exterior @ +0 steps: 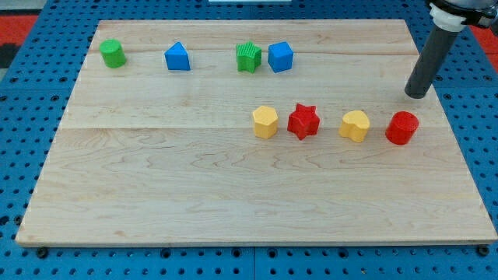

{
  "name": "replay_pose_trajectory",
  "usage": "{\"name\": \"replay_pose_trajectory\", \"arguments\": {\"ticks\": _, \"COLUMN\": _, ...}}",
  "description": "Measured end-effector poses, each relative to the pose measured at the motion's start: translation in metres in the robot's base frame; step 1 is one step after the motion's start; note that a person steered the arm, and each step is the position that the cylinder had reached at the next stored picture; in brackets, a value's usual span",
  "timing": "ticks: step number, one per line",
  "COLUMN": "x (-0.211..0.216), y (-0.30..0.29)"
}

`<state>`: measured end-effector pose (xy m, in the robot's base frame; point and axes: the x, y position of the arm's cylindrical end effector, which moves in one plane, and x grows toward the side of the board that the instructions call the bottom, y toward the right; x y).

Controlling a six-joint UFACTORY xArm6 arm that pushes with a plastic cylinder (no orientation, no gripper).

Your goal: Move the red circle towards the bottom center

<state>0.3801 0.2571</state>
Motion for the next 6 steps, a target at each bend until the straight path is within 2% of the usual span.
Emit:
{"name": "replay_pose_trajectory", "arguments": {"ticks": 2, "x": 0.005, "y": 0.007}}
{"name": "replay_pose_trajectory", "arguments": {"ticks": 3, "x": 0.049, "y": 0.011}}
{"name": "replay_pose_trajectory", "arguments": {"ticks": 4, "x": 0.078, "y": -0.078}}
{"name": "replay_pose_trajectory", "arguments": {"ticks": 5, "x": 0.105, "y": -0.127}}
{"name": "replay_pose_trajectory", "arguments": {"ticks": 6, "x": 0.119, "y": -0.092}}
